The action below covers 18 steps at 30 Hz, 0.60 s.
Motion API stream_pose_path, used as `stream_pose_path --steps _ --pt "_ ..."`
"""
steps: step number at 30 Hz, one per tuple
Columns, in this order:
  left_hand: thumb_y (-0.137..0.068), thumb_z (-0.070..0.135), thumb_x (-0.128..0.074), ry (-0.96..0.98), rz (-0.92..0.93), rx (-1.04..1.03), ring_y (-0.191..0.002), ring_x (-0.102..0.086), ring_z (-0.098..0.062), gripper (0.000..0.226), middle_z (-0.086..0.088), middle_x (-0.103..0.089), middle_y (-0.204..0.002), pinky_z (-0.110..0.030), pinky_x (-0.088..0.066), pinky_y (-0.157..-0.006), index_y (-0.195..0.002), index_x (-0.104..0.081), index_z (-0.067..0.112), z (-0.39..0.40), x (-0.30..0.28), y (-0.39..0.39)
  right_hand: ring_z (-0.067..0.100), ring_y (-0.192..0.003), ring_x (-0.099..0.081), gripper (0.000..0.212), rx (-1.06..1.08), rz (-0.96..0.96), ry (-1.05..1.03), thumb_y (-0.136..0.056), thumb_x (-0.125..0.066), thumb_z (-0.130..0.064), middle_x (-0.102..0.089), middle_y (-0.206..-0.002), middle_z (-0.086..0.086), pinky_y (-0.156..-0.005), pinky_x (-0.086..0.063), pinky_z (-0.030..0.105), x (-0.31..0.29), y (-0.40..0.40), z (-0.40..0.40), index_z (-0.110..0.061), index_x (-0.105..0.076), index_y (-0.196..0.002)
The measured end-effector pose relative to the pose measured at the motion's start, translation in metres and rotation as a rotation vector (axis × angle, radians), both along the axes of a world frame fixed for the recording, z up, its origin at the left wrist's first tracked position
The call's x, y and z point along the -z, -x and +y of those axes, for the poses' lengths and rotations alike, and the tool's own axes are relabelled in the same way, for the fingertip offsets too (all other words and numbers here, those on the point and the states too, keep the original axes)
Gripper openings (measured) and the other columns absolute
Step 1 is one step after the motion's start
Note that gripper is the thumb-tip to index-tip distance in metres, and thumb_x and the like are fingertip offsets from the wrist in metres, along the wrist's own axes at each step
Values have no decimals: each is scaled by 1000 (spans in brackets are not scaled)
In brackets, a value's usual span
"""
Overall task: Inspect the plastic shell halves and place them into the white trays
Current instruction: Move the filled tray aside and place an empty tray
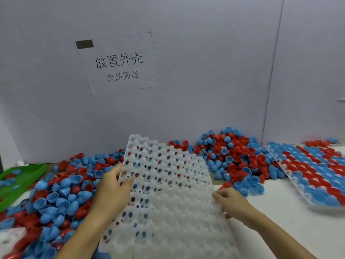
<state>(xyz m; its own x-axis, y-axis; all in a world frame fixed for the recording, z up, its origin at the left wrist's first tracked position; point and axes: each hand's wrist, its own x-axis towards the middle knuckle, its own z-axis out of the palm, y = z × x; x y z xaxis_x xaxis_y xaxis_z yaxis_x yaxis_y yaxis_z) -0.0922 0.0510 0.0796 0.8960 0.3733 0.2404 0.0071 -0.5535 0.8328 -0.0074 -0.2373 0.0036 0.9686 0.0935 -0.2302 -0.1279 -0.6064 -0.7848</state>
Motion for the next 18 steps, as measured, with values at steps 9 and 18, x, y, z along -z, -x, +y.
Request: stream_pose_path --steps 9,18 --pt "-96 19 -59 -130 249 -18 -81 -72 -27 13 -8 -76 -88 -41 -59 -71 -96 -70 11 -8 -15 5 7 -67 -52 36 -119 26 366 -104 -43 -32 -60 -77 -4 -58 -38 20 12 15 -6 -14 -64 -80" --pt "-101 16 -56 88 301 73 -86 -66 -11 13 8 -70 -90 -19 -46 -62 -94 -66 21 -47 38 -13 12 -84 -60 35 59 -41 471 -106 -40 -31 -65 -93 0 -74 -47 25 -2 15 -59 -14 -66 -88"
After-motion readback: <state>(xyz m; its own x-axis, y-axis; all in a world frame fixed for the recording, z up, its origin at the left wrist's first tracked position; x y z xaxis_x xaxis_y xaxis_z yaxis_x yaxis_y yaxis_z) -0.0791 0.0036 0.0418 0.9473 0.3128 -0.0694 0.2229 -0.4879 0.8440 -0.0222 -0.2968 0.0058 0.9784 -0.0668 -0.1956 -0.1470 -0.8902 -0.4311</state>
